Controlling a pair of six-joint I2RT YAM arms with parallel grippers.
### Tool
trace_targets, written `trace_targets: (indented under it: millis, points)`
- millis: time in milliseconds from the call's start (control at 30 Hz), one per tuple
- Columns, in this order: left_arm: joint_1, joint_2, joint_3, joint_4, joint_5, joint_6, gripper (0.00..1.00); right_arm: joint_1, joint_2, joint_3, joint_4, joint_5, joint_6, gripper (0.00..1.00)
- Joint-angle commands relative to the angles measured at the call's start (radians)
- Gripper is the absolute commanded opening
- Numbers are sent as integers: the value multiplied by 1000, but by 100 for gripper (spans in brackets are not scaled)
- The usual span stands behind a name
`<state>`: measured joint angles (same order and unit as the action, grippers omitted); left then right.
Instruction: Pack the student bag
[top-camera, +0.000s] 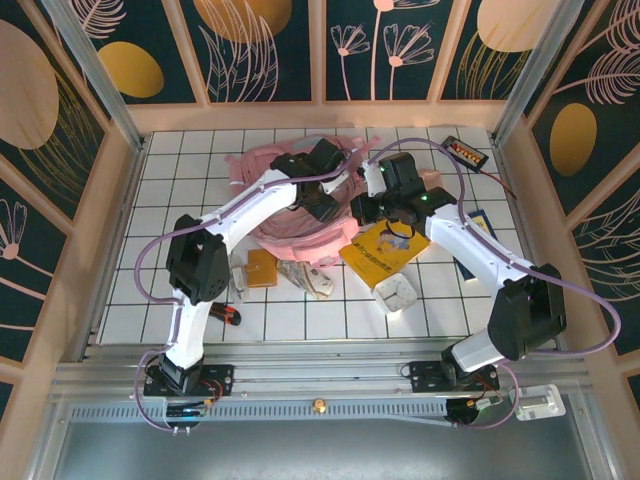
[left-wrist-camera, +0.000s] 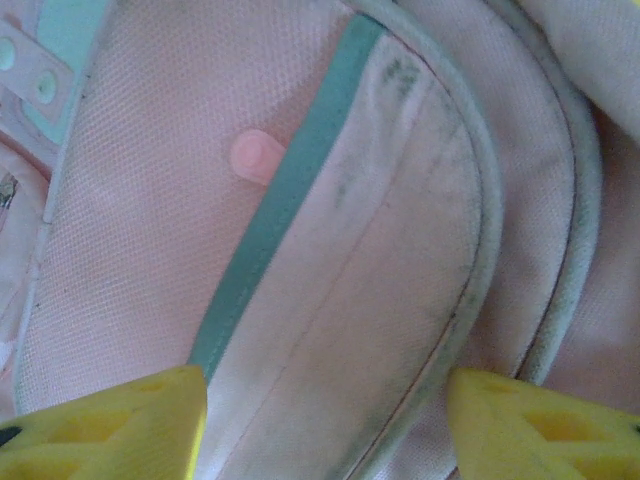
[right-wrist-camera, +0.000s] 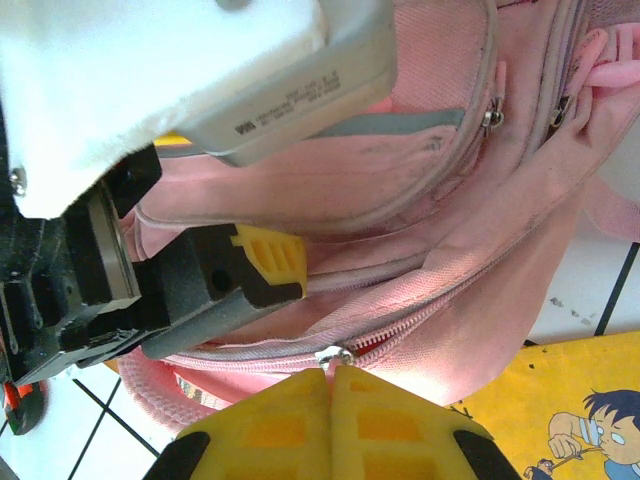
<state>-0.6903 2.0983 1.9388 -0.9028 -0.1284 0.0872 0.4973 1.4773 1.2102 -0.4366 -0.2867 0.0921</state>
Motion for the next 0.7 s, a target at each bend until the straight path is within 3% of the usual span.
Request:
trace_targets:
  millis: [0, 133, 333, 400, 500, 600, 667]
  points:
    - [-4, 44, 33, -50, 8, 35, 64, 0, -38, 25, 52, -24, 21, 0]
    - [-3, 52, 59, -81, 37, 50, 67, 0, -36, 27, 49, -17, 21, 0]
    - [-5, 96, 104, -111, -44, 62, 64, 0, -37, 35, 41, -16, 15, 0]
    - [-4, 129, 145, -127, -22, 57, 52, 1, -37, 34, 40, -14, 15, 0]
    - [-4, 175, 224, -171, 8, 49, 23, 0, -41, 28, 41, -12, 16, 0]
    - [-4, 177, 245, -172, 23, 36, 4, -1, -45, 25, 35, -7, 12, 0]
    - [-3, 168, 254, -171, 34, 24, 0, -3, -45, 23, 31, -2, 6, 0]
